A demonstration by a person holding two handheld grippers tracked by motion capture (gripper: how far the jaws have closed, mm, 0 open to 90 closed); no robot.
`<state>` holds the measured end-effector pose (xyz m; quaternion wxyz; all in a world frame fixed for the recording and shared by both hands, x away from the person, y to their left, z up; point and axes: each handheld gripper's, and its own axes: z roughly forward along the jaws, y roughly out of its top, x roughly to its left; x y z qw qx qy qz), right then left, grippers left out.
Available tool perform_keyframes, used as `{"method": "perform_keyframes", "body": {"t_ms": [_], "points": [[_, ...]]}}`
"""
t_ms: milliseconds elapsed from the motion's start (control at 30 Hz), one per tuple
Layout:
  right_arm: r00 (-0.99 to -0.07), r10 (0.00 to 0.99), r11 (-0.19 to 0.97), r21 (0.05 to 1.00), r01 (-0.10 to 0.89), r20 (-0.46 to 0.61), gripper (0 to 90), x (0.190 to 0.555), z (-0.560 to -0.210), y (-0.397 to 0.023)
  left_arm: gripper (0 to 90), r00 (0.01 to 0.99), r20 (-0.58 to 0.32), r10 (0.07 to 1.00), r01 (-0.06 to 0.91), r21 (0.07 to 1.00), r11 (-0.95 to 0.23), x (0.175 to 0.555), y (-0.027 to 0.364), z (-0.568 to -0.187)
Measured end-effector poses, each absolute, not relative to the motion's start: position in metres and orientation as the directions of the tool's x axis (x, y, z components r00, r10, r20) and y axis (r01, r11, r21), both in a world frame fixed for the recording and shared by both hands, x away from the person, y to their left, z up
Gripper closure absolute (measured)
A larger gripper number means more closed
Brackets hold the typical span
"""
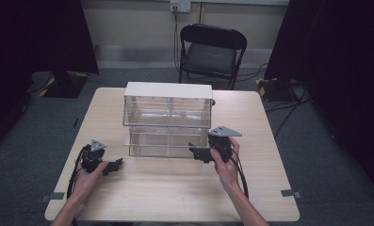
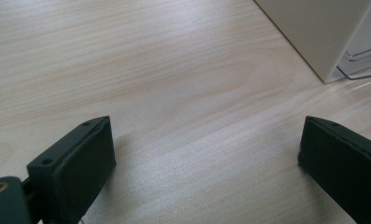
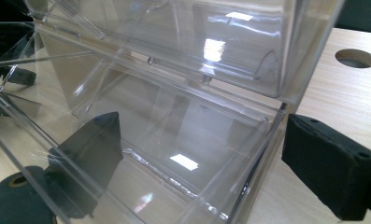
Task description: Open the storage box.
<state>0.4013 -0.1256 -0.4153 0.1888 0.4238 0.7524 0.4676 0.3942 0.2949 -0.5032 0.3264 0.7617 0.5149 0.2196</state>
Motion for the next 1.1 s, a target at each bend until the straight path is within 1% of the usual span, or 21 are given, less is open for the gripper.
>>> {"method": "perform_keyframes", "body": {"t_ms": [300,1100], "points": [[-0.548,0.828,0.178,0.870,0.460,0.121,12.7,0.4017,-0.4112,-0.1281,3.4,0.373,-0.002,0.928,0.641,0.724,-0.256,0.3942,0.2949,-0.5033],[-0.549,0.826,0.158,0.881,0.446,0.130,13.4,0.4052,-0.4071,-0.1278,3.4,0.373,-0.001,0.928,0.641,0.724,-0.257,0.3942,0.2949,-0.5033]]}}
